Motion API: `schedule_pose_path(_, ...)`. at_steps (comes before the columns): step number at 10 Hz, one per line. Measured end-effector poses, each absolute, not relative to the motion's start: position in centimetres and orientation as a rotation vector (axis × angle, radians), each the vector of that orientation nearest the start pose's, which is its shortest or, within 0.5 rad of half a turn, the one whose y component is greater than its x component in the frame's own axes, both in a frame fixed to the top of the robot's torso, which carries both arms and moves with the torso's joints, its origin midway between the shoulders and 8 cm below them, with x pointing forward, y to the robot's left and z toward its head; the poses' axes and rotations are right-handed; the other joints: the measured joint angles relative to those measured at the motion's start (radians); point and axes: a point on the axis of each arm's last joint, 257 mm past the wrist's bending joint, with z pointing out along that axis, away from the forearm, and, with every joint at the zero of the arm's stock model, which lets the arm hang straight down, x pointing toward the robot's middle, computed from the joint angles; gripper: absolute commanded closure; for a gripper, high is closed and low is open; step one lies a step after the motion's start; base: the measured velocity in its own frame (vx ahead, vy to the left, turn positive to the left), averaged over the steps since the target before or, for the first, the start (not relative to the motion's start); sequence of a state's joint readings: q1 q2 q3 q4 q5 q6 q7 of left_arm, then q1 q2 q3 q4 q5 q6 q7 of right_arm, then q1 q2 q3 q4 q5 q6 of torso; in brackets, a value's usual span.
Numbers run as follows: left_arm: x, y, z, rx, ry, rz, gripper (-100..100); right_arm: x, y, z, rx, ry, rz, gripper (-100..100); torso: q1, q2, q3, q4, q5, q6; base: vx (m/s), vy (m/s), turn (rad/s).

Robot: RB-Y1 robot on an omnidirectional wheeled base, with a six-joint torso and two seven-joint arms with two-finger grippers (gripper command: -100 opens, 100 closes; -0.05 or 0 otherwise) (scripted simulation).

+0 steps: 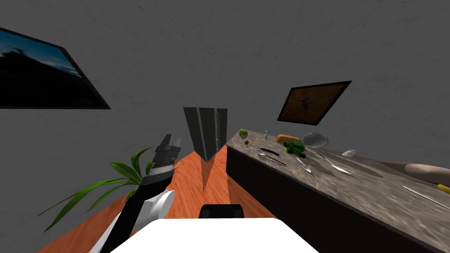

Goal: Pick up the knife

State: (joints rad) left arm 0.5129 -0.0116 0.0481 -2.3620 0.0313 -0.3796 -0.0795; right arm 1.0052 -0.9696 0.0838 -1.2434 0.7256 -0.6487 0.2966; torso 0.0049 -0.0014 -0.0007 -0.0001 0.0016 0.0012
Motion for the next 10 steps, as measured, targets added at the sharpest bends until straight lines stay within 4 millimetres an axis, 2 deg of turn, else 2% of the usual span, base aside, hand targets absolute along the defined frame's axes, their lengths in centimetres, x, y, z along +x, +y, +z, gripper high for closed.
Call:
schedule_pose_path(3, 34.2, 30.1, 3.5, -0.688, 0.636, -1.186, 0, -6.7, -53.2, -45.6, -0.368, 2.820, 0.173, -100, -0.002, 0.001, 0.000, 0.000, -0.001, 0.000, 0.035, 0.075, 0.225)
schedule_pose_path(6, 34.2, 30.1, 3.5, -0.688, 0.636, -1.186, 0, -9.6, -57.0, -44.4, -0.488, 2.923, 0.123, -100, -0.001, -0.002, -0.001, 0.000, 0.000, -0.001, 0.066, 0.070, 0.146)
schedule_pose_path(8, 34.2, 30.1, 3.5, -0.688, 0.636, -1.186, 0, -10.5, -59.9, -43.2, -0.562, 2.976, 0.082, -100, -0.003, -0.003, -0.001, 0.000, -0.001, -0.001, 0.073, 0.043, 0.170)
schedule_pose_path(10, 34.2, 30.1, 3.5, -0.688, 0.636, -1.186, 0, -11.2, -61.8, -42.5, -0.593, 3.011, 0.045, -100, -0.005, 0.001, 0.001, 0.000, -0.002, 0.000, 0.033, 0.014, 0.084)
